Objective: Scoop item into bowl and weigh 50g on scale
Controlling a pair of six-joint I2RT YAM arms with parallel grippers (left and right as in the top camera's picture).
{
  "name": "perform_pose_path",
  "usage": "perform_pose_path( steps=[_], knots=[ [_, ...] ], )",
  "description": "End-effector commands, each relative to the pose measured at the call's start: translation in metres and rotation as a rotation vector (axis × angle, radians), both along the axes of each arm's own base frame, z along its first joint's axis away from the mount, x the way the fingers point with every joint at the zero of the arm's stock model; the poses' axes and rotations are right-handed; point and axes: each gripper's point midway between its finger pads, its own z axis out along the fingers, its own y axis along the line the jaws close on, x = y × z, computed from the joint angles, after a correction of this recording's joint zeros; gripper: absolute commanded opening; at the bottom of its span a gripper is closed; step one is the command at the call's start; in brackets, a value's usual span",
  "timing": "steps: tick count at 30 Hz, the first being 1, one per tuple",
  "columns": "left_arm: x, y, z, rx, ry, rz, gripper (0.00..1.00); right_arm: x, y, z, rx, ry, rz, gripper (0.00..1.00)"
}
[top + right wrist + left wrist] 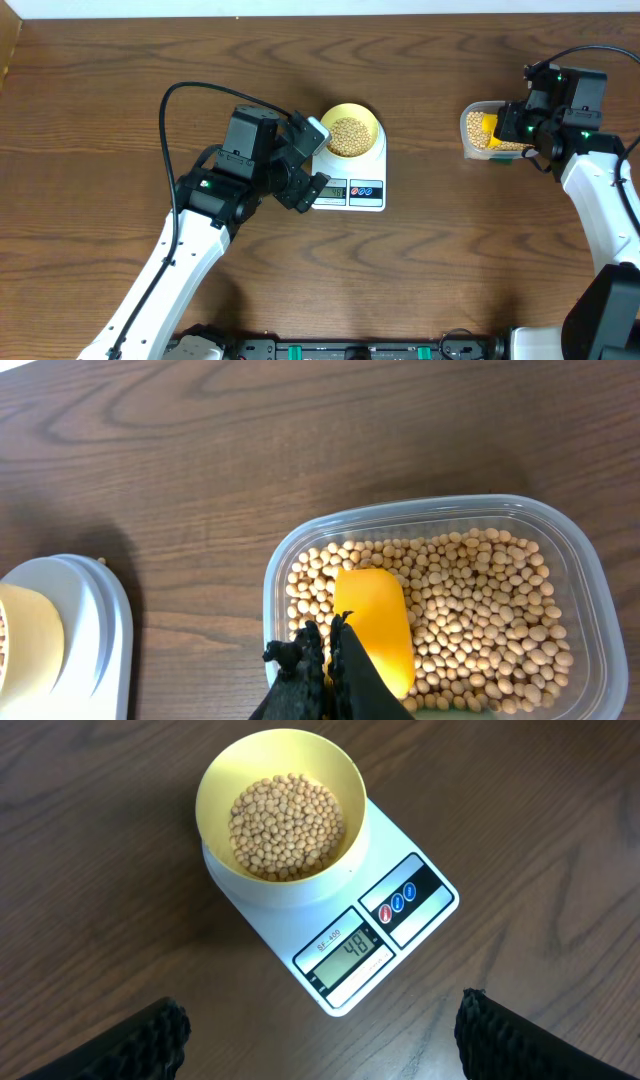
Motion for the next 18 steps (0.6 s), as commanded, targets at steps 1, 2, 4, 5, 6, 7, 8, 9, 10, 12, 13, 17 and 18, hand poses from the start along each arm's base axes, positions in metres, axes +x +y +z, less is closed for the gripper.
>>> perform_pose_path(
  steps=[1,2,4,5,6,7,8,9,10,12,13,17,18],
  knots=[
    [-0.002,0.0,0.002,0.005,-0.015,-0.014,0.87,0.001,0.005,-0.003,0.026,0.007,0.002,0.01],
    [-0.002,0.0,0.002,0.005,-0.015,-0.014,0.87,0.002,0.005,-0.001,0.025,0.0,0.002,0.01],
    [-0.002,0.0,0.002,0.005,-0.015,-0.014,0.87,0.003,0.003,0.005,0.023,-0.02,-0.003,0.01],
    [-0.002,0.0,0.002,0.005,-0.015,-0.014,0.87,0.005,-0.001,0.01,0.021,-0.038,-0.01,0.01],
    [-0.002,0.0,0.002,0.005,-0.015,-0.014,0.87,0.006,-0.003,0.014,0.02,-0.054,-0.014,0.01],
    [-0.002,0.0,0.002,0.005,-0.015,-0.014,0.87,0.007,-0.006,0.019,0.021,-0.071,-0.02,0.01],
    [-0.002,0.0,0.002,0.005,-0.015,-0.014,0.87,0.008,-0.009,0.024,0.025,-0.086,-0.022,0.01],
    [-0.002,0.0,0.002,0.005,-0.015,-0.014,0.87,0.008,-0.01,0.028,0.034,-0.098,-0.02,0.01],
    [-0.002,0.0,0.002,0.005,-0.015,-0.014,0.87,0.007,-0.011,0.032,0.048,-0.11,-0.014,0.01],
    [-0.002,0.0,0.002,0.005,-0.015,-0.014,0.87,0.005,-0.007,0.038,0.1,-0.127,0.02,0.01],
    [-0.002,0.0,0.002,0.005,-0.015,-0.014,0.87,0.004,-0.004,0.04,0.13,-0.132,0.04,0.01],
    [-0.002,0.0,0.002,0.005,-0.015,-0.014,0.87,0.0,0.0,0.048,0.228,-0.146,0.086,0.01],
    [-0.002,0.0,0.002,0.005,-0.015,-0.014,0.87,0.0,-0.001,0.049,0.246,-0.145,0.08,0.01]
  ],
)
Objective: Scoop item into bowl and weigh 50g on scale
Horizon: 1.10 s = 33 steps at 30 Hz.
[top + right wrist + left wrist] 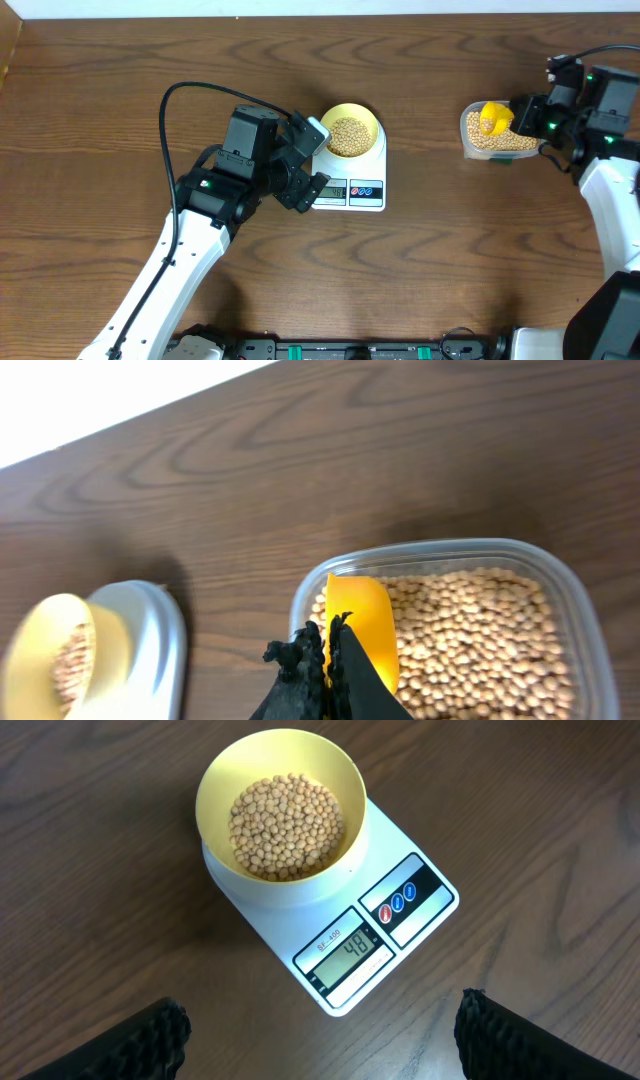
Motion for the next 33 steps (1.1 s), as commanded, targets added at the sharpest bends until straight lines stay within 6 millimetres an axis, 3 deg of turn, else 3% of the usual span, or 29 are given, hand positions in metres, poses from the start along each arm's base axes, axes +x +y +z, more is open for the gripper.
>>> perform_pose_path(
  steps=[1,6,10,16,23,33],
  knots=[
    [-0.002,0.0,0.002,0.005,-0.016,-0.014,0.87,-0.005,0.01,0.019,0.113,-0.037,0.049,0.01],
    [-0.002,0.0,0.002,0.005,-0.016,-0.014,0.87,-0.007,0.004,0.022,0.144,-0.046,0.05,0.01],
    [-0.002,0.0,0.002,0.005,-0.016,-0.014,0.87,-0.008,0.012,0.029,0.184,-0.07,0.098,0.01],
    [-0.002,0.0,0.002,0.005,-0.016,-0.014,0.87,-0.004,0.033,0.052,0.264,-0.151,0.196,0.01],
    [-0.002,0.0,0.002,0.005,-0.016,-0.014,0.87,0.002,0.064,0.062,0.253,-0.196,0.267,0.01],
    [-0.002,0.0,0.002,0.005,-0.016,-0.014,0.87,0.005,0.119,0.057,0.184,-0.194,0.331,0.01]
  ],
)
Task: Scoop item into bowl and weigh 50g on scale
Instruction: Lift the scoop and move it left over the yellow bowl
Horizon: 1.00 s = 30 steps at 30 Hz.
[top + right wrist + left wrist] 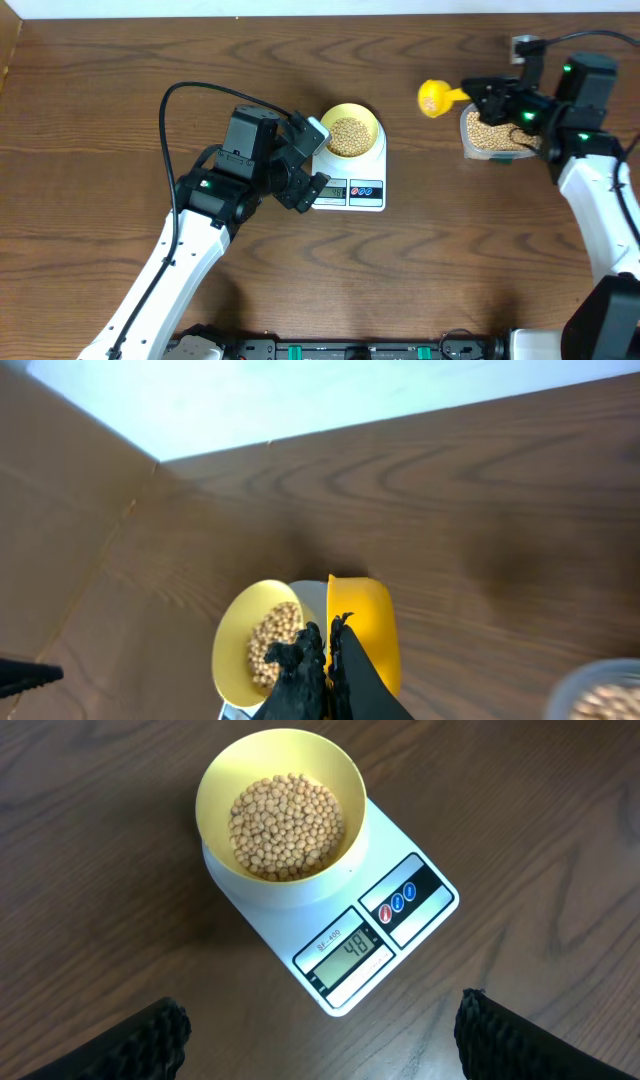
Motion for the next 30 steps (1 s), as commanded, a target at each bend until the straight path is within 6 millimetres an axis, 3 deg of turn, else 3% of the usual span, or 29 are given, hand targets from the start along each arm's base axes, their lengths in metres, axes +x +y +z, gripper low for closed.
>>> perform_pose_path(
  steps=[1,6,19,25,30],
  knots=[
    [-0.002,0.0,0.002,0.005,-0.016,-0.014,0.87,0.0,0.015,0.007,-0.034,-0.022,-0.01,0.01],
    [-0.002,0.0,0.002,0.005,-0.016,-0.014,0.87,-0.003,0.048,0.015,-0.04,-0.075,0.056,0.01],
    [-0.002,0.0,0.002,0.005,-0.016,-0.014,0.87,-0.015,0.108,0.022,-0.193,-0.272,0.219,0.01],
    [-0.002,0.0,0.002,0.005,-0.016,-0.014,0.87,-0.026,0.129,0.022,-0.278,-0.38,0.324,0.01],
    [-0.002,0.0,0.002,0.005,-0.016,-0.014,0.87,-0.027,0.134,0.022,-0.294,-0.394,0.336,0.01]
  ],
)
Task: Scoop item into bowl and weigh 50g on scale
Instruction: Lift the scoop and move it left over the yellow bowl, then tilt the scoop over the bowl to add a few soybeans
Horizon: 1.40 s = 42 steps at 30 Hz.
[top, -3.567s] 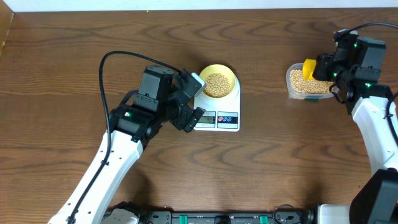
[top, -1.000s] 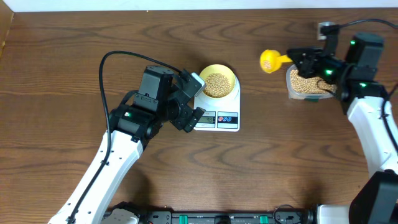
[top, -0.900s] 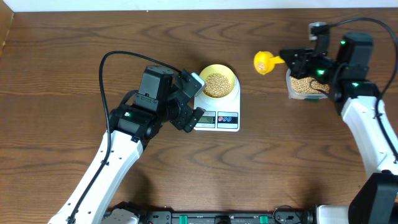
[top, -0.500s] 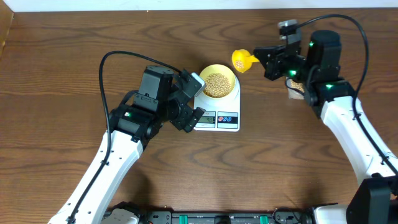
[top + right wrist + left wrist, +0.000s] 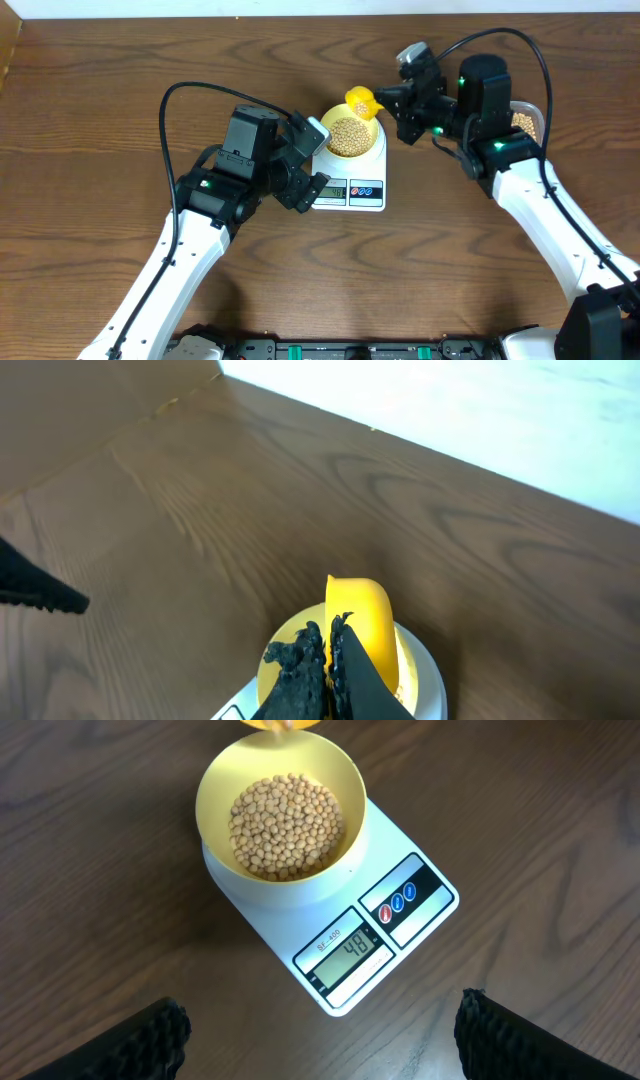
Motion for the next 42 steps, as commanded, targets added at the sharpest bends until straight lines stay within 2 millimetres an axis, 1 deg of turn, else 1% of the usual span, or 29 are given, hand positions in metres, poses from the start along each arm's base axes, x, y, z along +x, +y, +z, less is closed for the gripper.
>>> perform_pose_path(
  steps=[1,9,13,19,22,42],
  knots=[
    [-0.002,0.0,0.002,0.005,-0.016,-0.014,0.87,-0.002,0.0,0.01,-0.029,-0.069,0.014,0.01],
    [-0.002,0.0,0.002,0.005,-0.016,-0.014,0.87,-0.001,0.0,0.011,-0.02,-0.064,0.01,0.01],
    [-0.002,0.0,0.002,0.005,-0.016,-0.014,0.87,0.002,0.0,0.018,0.074,0.012,-0.046,0.01],
    [-0.002,0.0,0.002,0.005,-0.016,-0.014,0.87,0.019,-0.024,0.024,0.266,0.206,-0.232,0.01],
    [-0.002,0.0,0.002,0.005,-0.016,-0.014,0.87,0.023,-0.034,0.024,0.313,0.257,-0.278,0.01],
    [-0.002,0.0,0.002,0.005,-0.016,-0.014,0.87,0.027,-0.04,0.023,0.309,0.248,-0.307,0.01]
  ],
)
